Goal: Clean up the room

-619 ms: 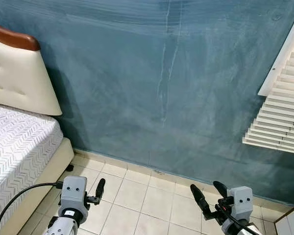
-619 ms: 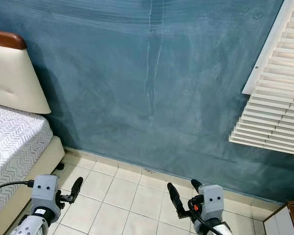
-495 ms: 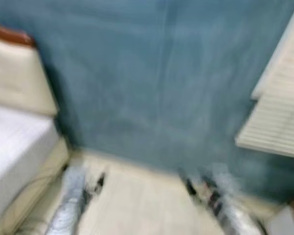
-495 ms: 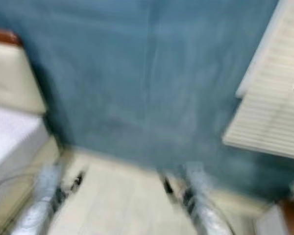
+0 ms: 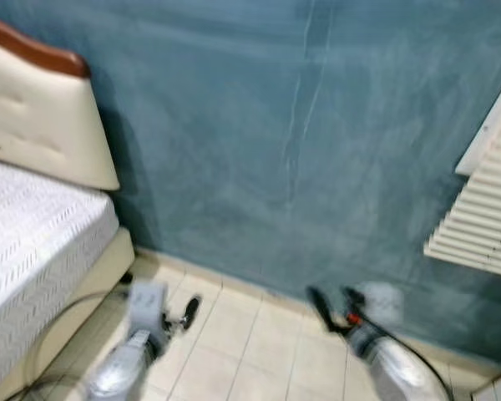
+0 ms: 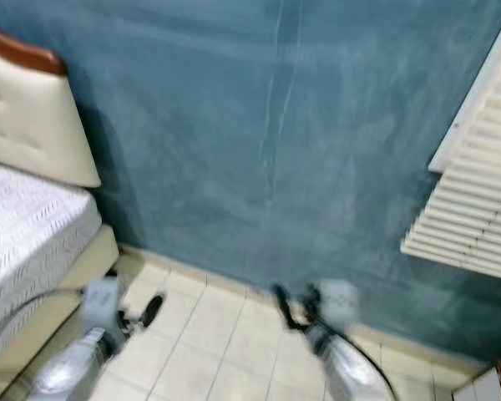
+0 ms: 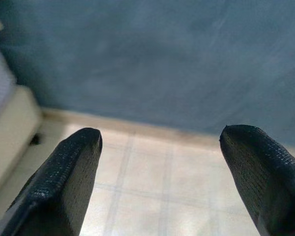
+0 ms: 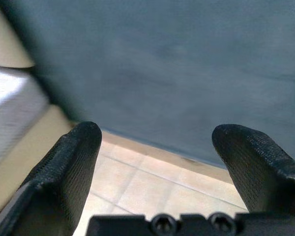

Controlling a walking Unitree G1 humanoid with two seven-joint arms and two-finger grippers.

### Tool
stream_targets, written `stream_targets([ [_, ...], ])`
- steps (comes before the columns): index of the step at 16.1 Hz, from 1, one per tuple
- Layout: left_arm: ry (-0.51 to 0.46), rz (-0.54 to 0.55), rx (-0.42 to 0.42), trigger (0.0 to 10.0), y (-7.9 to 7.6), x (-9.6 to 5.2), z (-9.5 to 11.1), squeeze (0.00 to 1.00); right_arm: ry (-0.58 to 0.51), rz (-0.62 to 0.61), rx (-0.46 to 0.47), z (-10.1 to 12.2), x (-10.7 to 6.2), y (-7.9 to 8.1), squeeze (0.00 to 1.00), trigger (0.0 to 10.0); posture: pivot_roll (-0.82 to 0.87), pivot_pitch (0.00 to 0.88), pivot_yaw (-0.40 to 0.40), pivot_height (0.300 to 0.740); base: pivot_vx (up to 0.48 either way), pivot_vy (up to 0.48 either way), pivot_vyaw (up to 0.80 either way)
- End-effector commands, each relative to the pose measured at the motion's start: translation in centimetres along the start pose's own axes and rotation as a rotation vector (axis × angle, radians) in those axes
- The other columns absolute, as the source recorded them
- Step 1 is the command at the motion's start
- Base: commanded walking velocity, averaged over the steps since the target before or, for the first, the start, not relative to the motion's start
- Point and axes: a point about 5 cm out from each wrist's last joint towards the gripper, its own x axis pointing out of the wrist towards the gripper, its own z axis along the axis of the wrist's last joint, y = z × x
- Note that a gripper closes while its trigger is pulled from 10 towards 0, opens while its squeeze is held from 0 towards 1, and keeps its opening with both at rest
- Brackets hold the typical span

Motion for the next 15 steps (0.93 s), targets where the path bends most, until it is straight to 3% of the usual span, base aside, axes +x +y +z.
stream_targets([
  [1, 0.007, -0.044, 0.054, 10.0, -0.3, -0.8, 0.1, 0.0, -0.044, -0.12, -0.009, 0.4, -1.2, -1.6, 0.0, 10.0, 0.09, 0.0, -0.046, 0.74, 0.0, 0.0, 0.0],
  [2, 0.011, -0.082, 0.046, 10.0, -0.3, -0.4, 0.2, 0.0, -0.026, -0.138, -0.013, -0.4, -1.8, -1.5, 0.0, 10.0, 0.07, 0.0, -0.007, 0.74, 0.0, 0.0, 0.0],
  [5, -0.037, -0.127, 0.047, 10.0, -0.3, 2.5, 2.1, 0.0, -0.045, -0.094, -0.042, -0.2, -0.6, 0.5, 0.0, 10.0, 0.01, 0.0, 0.076, 0.74, 0.0, 0.0, 0.0],
  [10, -0.058, -0.064, -0.036, 10.0, -1.4, 3.1, 1.9, 0.0, -0.048, -0.073, -0.052, 0.6, -0.2, 0.1, 0.0, 10.0, -0.01, 0.0, 0.015, 0.74, 0.0, 0.0, 0.11],
  [12, -0.057, -0.001, -0.061, 10.0, -1.1, 2.4, 1.2, 0.0, -0.003, -0.015, -0.084, -0.1, 0.2, 0.3, 0.0, 10.0, 0.01, 0.0, -0.013, 0.74, 0.0, 0.0, 0.53],
  [15, -0.043, 0.086, -0.017, 10.0, -0.7, 2.2, 0.9, 0.0, 0.031, 0.026, -0.103, -0.5, 1.1, -0.1, 0.0, 10.0, 0.06, 0.0, -0.045, 0.74, 0.0, -0.32, 0.53],
])
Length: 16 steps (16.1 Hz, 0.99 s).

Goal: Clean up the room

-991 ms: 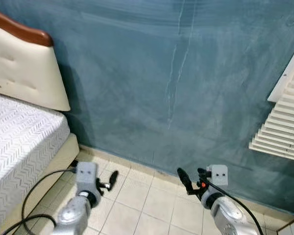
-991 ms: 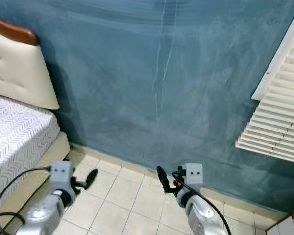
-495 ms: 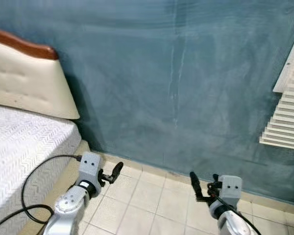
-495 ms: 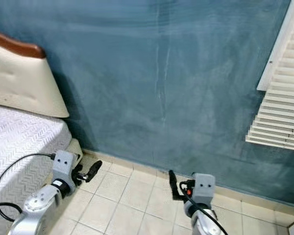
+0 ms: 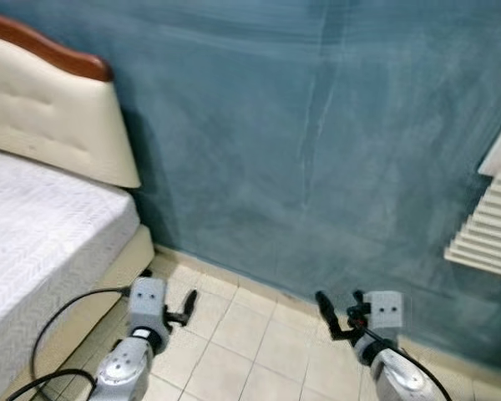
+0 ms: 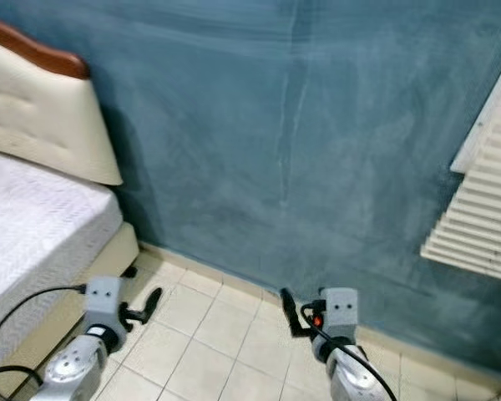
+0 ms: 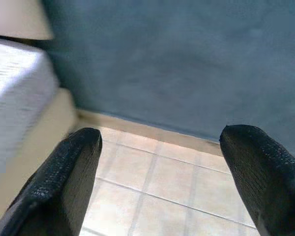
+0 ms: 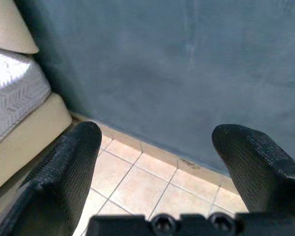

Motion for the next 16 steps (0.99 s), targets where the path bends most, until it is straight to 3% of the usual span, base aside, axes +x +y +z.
stream_targets([
  [1, -0.011, 0.025, 0.019, 10.0, -0.2, -0.1, 0.2, 1.0, 0.01, -0.014, -0.026, 0.0, 0.2, -1.0, 0.0, 10.0, 0.07, 0.0, -0.047, 0.74, 0.0, 0.0, 0.54],
  [2, -0.027, 0.011, 0.0, 10.0, -0.4, -0.2, 0.5, 1.0, 0.01, -0.021, -0.036, 0.1, 0.3, -1.2, 0.01, 10.0, 0.08, 0.0, -0.051, 0.74, 0.0, 0.0, 0.54],
  [3, -0.003, 0.045, 0.038, 10.0, -0.3, 0.0, 0.5, 1.0, 0.003, -0.016, -0.023, 0.1, 0.6, -1.2, 1.0, 10.0, 0.08, 0.0, -0.053, 0.74, 0.0, 0.0, 0.54],
  [5, -0.001, 0.063, 0.04, 10.0, -0.1, 0.2, 0.5, 1.0, -0.004, 0.0, -0.035, 0.3, 0.7, -1.1, 1.0, 10.0, 0.09, 0.0, -0.058, 0.74, 0.0, 0.0, 0.54],
  [6, -0.009, 0.07, 0.039, 10.0, 0.0, 0.2, 0.6, 0.95, -0.008, 0.033, -0.036, 0.4, 0.9, -0.7, 1.0, 10.0, 0.09, 0.0, -0.061, 0.74, 0.0, 0.0, 0.54],
  [7, -0.011, 0.08, 0.049, 10.0, 0.1, 0.3, 0.6, 0.0, -0.009, 0.049, -0.031, 0.3, 1.1, -0.6, 1.0, 10.0, 0.09, 0.0, -0.063, 0.74, 0.0, 0.0, 0.54],
  [11, -0.045, 0.108, 0.053, 10.0, 0.3, 0.6, 1.0, 0.0, -0.014, 0.092, -0.005, 0.0, 1.2, -0.3, 1.0, 10.0, 0.09, 0.0, -0.073, 0.74, 0.0, 0.0, 0.53],
  [12, -0.066, 0.117, 0.021, 10.0, 0.4, 0.5, 1.0, 0.3, -0.026, 0.11, 0.009, 0.0, 1.1, -0.3, 1.0, 10.0, 0.1, 0.0, -0.08, 0.74, 0.0, 0.0, 0.52],
  [13, -0.07, 0.12, 0.024, 10.0, 0.5, 0.4, 1.0, 0.72, -0.029, 0.114, 0.01, 0.0, 1.1, -0.3, 1.0, 10.0, 0.1, 0.0, -0.084, 0.74, 0.0, 0.0, 0.52],
  [14, -0.062, 0.125, 0.024, 10.0, 0.5, 0.4, 0.8, 1.0, -0.033, 0.111, 0.014, -0.1, 1.2, -0.5, 1.0, 10.0, 0.11, 0.0, -0.089, 0.74, 0.0, 0.0, 0.51],
  [15, -0.059, 0.13, 0.03, 10.0, 0.5, 0.3, 0.8, 1.0, -0.034, 0.114, 0.016, -0.1, 1.2, -0.5, 1.0, 10.0, 0.11, 0.0, -0.089, 0.74, 0.0, 0.0, 0.52],
  [16, -0.058, 0.137, 0.05, 10.0, 0.5, 0.4, 0.8, 0.0, -0.039, 0.12, 0.017, 0.0, 1.3, -0.4, 1.0, 10.0, 0.12, 0.0, -0.089, 0.74, 0.0, 0.0, 0.51],
])
